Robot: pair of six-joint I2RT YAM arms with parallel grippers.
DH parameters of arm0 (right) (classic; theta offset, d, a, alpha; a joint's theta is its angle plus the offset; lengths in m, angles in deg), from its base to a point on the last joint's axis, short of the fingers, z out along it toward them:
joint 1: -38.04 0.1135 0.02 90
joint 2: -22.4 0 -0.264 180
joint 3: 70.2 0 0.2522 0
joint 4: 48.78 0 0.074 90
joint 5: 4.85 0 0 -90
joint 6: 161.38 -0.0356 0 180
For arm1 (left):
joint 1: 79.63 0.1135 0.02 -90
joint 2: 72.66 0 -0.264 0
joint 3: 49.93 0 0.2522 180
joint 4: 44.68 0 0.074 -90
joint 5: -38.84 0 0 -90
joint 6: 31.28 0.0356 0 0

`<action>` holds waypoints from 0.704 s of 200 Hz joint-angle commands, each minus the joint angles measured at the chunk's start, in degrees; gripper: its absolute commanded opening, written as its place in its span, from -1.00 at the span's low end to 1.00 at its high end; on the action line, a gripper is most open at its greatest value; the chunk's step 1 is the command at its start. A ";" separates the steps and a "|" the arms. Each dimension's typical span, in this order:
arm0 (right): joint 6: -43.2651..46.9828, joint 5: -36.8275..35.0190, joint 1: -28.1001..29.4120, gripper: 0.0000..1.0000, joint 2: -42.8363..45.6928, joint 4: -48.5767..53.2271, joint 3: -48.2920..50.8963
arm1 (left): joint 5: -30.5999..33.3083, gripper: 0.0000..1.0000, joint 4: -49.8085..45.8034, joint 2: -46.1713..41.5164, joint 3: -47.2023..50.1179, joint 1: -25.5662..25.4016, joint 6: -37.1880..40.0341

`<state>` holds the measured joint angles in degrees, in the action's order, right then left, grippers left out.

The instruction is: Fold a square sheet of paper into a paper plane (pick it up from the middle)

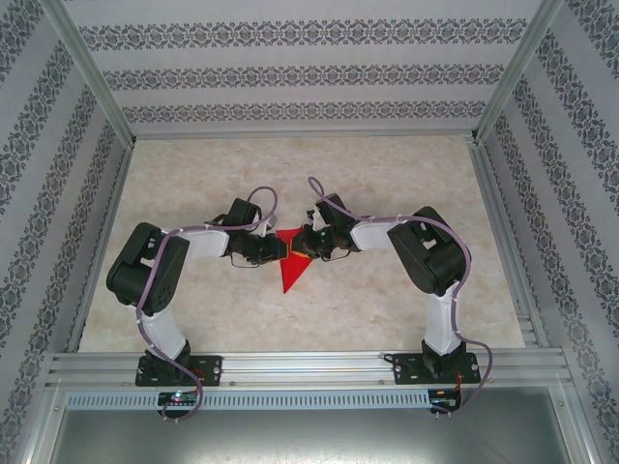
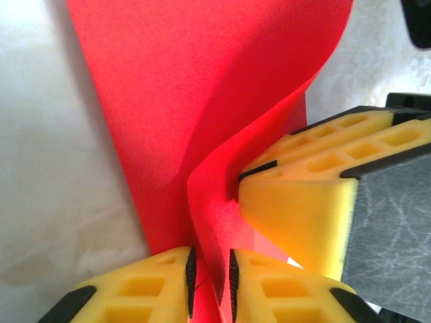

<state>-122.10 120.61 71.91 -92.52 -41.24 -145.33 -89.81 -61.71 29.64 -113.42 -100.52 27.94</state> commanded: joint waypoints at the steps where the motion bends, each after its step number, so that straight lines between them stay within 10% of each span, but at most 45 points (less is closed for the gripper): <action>1: 0.13 0.70 -0.03 -0.69 2.48 0.33 0.76 | -1.85 -0.60 2.40 1.21 -0.28 0.58 -0.33; 141: 3.70 -5.55 0.40 -0.50 7.63 3.50 4.38 | 0.26 -0.99 2.77 -3.13 1.82 0.67 -0.32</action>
<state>-119.63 116.79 71.96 -84.93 -38.61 -141.79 -90.07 -60.53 29.30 -112.79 -100.52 27.13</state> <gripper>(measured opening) 0.250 0.068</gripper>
